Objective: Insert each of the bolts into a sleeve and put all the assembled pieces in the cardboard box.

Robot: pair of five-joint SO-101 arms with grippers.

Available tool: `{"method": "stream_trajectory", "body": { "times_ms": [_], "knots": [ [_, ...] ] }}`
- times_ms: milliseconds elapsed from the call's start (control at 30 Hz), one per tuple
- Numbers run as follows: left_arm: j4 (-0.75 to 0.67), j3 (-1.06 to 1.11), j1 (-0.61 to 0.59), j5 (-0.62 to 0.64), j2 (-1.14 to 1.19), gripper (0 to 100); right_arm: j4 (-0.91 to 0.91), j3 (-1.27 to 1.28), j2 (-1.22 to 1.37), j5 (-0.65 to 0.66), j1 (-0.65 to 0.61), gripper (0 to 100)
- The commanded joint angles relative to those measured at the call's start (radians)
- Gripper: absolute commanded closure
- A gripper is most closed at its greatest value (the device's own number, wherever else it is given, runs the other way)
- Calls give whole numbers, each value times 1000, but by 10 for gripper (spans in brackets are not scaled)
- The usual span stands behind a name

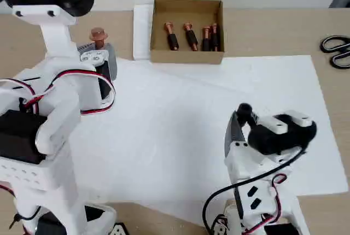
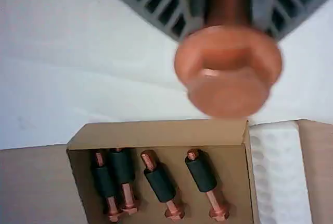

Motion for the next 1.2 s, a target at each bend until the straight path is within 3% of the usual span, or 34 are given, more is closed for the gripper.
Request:
{"method": "stream_trajectory", "body": {
  "times_ms": [0, 67, 300, 433, 533, 733, 833, 1033, 1167],
  "knots": [
    [-46, -7, 5, 6, -28, 995, -87, 25, -8, -26, -5, 994],
    [-46, -7, 5, 6, -29, 995, -147, 71, -8, -26, -13, 994],
    [-46, -8, 6, 3, -31, 995, -320, 199, -8, -18, -232, 994],
    [-87, -7, 11, -2, -26, 995, -375, 242, -8, -18, -269, 994],
    [-158, -13, 120, -3, -32, 995, -404, 276, -8, -18, -309, 994],
    [-207, -1, 365, 29, -74, 995, -406, 292, -10, -25, -325, 994],
    [-209, 13, 377, 49, -106, 995, -406, 296, -10, -26, -325, 994],
    [-183, 35, 433, -44, -269, 995, -484, 385, -12, -26, -325, 994],
    [-233, 243, 391, -31, -307, 995, -510, 402, -12, -25, -325, 994]
  ]
}}
